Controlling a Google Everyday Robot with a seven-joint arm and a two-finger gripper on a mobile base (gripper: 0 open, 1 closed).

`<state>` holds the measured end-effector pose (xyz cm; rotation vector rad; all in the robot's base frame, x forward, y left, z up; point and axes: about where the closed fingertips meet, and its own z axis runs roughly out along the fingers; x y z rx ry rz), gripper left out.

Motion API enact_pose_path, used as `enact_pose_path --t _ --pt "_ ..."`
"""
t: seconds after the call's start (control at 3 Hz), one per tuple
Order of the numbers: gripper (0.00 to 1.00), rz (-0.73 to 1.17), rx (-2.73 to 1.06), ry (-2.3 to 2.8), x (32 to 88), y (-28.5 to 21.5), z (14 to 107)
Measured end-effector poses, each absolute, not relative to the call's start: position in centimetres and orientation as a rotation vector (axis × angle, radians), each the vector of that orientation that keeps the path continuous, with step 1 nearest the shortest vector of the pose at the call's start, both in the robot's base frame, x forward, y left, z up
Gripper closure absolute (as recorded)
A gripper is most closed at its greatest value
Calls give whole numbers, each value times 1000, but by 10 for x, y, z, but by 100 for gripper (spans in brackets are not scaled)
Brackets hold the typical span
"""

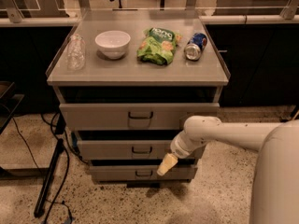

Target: Open middle drawer

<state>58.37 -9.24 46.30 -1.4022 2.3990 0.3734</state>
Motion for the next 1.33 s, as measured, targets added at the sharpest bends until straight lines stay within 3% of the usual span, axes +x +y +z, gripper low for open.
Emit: enact_pose_path --t 1.33 --pt "0 256 -1361 2443 598 -100 437"
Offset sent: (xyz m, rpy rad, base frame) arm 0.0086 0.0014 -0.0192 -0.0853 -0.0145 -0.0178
